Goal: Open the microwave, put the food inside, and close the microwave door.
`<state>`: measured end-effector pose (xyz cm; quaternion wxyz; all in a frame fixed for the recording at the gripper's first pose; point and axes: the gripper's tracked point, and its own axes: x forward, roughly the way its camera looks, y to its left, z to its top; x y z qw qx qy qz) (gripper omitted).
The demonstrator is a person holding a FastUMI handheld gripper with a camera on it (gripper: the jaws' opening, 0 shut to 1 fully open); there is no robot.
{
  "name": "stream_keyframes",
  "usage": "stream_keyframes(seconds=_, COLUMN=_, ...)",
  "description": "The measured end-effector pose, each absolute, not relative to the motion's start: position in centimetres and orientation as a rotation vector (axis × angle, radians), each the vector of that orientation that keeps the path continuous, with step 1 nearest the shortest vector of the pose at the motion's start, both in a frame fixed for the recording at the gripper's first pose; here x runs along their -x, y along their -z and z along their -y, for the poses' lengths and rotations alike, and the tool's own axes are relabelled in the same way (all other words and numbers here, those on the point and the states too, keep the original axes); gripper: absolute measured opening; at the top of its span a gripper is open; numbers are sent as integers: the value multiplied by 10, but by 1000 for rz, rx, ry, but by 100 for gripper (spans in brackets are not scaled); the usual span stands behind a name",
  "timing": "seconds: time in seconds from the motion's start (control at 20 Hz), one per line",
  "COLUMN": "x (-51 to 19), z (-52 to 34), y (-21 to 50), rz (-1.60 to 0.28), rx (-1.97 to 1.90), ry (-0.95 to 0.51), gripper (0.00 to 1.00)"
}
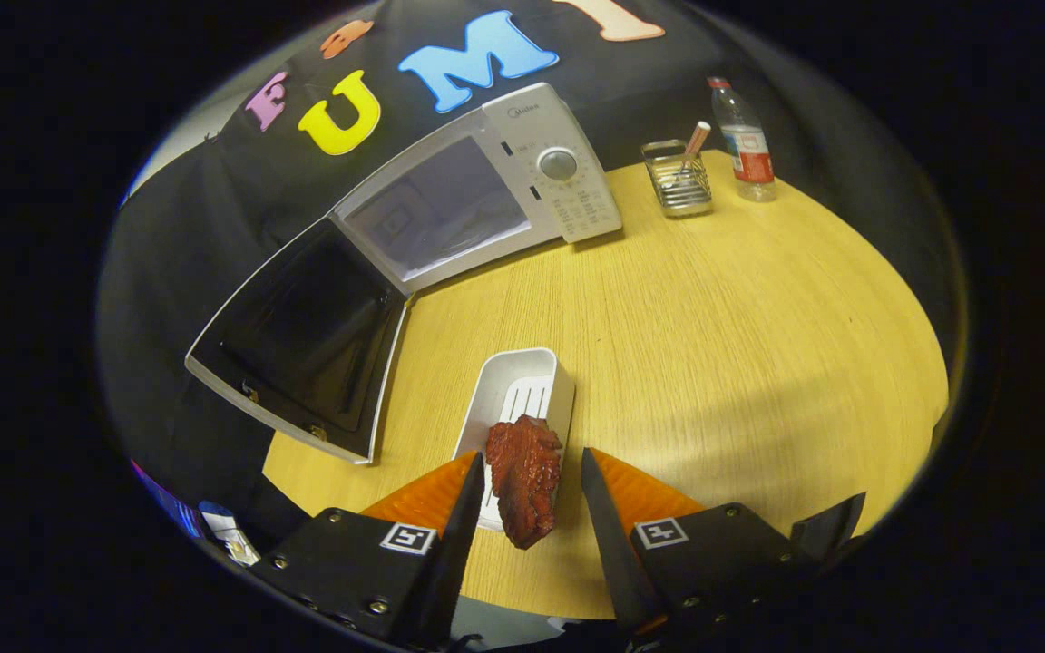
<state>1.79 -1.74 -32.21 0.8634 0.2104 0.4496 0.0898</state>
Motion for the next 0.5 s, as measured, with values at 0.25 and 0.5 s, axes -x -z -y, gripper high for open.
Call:
stream_keyframes(seconds=0.25, x=-11, z=17, y=323, rz=-971, rx=-543, ry=-183, gripper=41)
stream_keyframes(seconds=0.5, x=-6, z=10, y=326, rz=-969, rx=-556, ry=-177, gripper=11)
